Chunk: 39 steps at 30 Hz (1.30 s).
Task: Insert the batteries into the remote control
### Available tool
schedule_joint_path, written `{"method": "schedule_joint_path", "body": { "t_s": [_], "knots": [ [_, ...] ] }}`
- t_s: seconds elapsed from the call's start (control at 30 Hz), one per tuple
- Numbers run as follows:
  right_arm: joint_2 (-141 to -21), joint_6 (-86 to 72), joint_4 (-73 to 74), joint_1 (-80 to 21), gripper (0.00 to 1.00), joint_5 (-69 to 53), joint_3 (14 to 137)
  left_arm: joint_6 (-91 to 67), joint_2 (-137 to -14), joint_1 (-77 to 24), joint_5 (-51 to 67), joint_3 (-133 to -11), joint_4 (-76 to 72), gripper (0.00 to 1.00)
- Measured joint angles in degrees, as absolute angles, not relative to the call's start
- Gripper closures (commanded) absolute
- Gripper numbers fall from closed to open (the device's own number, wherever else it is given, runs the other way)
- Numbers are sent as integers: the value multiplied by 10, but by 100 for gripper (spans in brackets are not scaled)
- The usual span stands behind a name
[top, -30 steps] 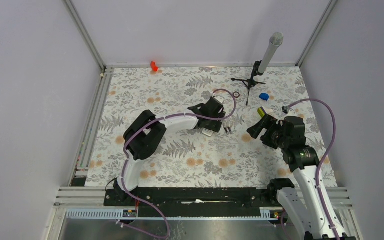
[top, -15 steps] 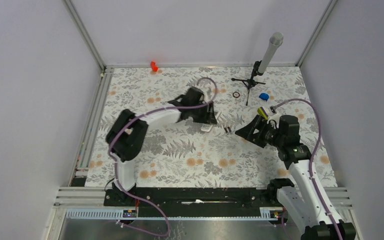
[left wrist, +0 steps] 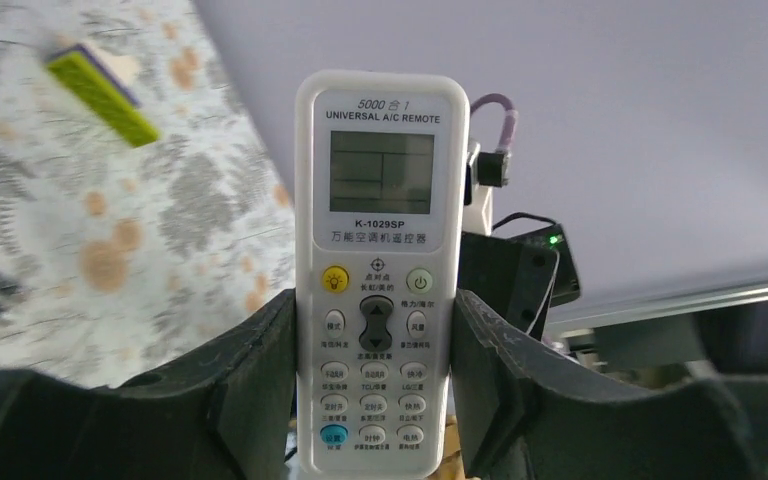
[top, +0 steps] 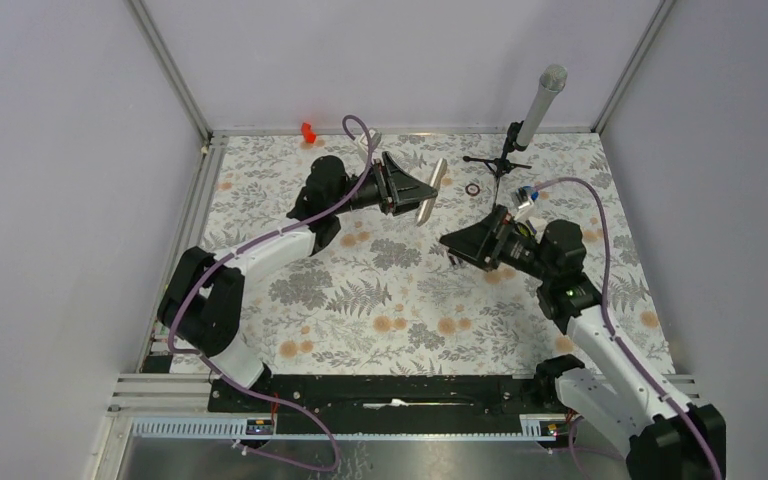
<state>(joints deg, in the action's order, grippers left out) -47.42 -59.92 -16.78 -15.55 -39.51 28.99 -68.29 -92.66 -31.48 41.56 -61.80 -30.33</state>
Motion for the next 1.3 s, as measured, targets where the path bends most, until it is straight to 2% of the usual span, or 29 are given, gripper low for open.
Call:
{"method": "schedule_joint_path", "body": {
  "t_s": [0.23,0.53,0.77,0.93,1.03,1.13,1.23,1.3],
  "knots": [
    [-549,-615,-245,-215,1,-368,358,-830,-927,-321,406,-595,-438,81],
    [-596,-641,-267,-221,5,-342,397,-844,-909,-347,373,-594,-429,82],
    [-607,-672,-302,-225,28,-336,397,-835,-903,-361,347,-594,-406,80],
    [-610,-681,-303,-229,37,-336,397,-829,-895,-362,322,-592,-391,79],
    [-610,-690,-305,-233,50,-337,397,-824,-884,-363,310,-586,-390,77],
    [-610,-696,-309,-235,55,-337,397,-822,-880,-364,305,-585,-390,74],
    [-610,-696,-312,-235,58,-336,396,-819,-878,-364,301,-585,-385,65],
    [-610,-695,-312,-235,61,-337,396,-816,-877,-365,299,-584,-383,50]
  ]
}}
